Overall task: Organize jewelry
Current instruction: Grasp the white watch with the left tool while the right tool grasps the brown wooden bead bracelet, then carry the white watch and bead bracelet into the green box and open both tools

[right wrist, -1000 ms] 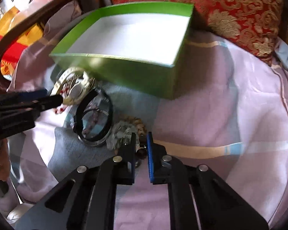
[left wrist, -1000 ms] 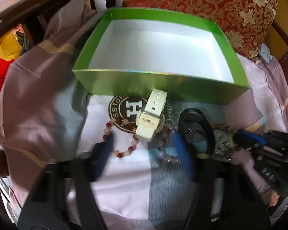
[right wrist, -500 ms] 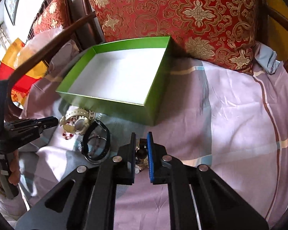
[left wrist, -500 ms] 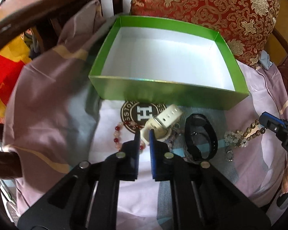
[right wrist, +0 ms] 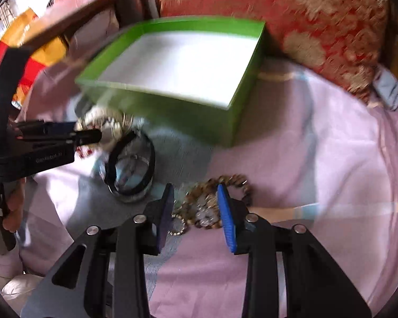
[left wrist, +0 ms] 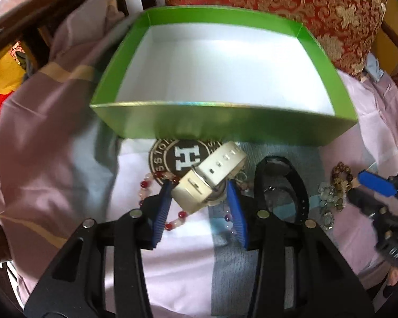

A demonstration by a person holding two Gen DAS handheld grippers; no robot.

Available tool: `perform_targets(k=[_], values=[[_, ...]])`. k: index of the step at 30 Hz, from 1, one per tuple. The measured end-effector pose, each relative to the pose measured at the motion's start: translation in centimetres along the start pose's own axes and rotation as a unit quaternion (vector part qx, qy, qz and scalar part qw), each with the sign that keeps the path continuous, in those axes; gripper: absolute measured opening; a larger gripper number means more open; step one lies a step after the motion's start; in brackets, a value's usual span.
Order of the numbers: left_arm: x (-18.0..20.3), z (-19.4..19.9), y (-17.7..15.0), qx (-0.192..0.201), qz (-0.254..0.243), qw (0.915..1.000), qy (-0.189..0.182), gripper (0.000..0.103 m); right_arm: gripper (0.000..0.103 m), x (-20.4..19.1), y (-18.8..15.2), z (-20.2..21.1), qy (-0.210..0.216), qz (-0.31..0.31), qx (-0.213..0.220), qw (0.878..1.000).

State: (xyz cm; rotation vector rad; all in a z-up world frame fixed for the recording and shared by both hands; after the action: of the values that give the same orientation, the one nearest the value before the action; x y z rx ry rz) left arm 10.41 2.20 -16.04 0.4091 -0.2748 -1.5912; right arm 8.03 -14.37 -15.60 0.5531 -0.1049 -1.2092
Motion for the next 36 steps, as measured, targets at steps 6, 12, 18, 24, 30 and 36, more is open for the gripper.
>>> perform_targets(k=[6,12,18,24,30,36], values=[[-0.4,-1.2,-0.6,-0.016,0.003,0.9998,0.007,0.023,0.007,-0.2,-0.1,-0.7,0.022,-0.004,-0.005,1.000],[-1.4,0.1,-0.5,-0.001,0.017,0.9999,-0.002,0.013,0.007,0.3,1.5,2.6,0.053,-0.021,0.056,0.997],[-1.8,2.6,-0.4,0.021,0.017,0.9996,-0.003,0.013,0.007,1.6,2.1,4.4,0.059,-0.038,0.081,0.994],[-2.2,2.7,-1.0,0.010,0.021,0.9997,-0.003,0.013,0.007,0.4,1.7,3.8,0.052,-0.031,0.070,0.996],[-2.2,4.8,-0.1,0.036,0.019,0.9992,-0.007,0.014,0.007,-0.1,2.8,6.1,0.047,-0.028,0.091,0.994],[-2.1,7.5,1.9,0.071,0.016,0.9972,-0.015,0.014,0.007,-0.8,5.8,9.5,0.055,-0.022,0.130,0.990]])
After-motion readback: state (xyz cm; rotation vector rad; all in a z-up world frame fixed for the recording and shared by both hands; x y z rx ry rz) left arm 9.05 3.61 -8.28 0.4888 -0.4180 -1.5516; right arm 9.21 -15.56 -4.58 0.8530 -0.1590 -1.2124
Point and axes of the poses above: each gripper's, at about its wrist camera, not at the fingertips, and z roughly against the way its jaws point, x to its right, y to its top, the point moved 10 cm from there along -z, roughly the way its jaws point, and after that the axes turned 3 degrees about y, right-handed, at the moved point
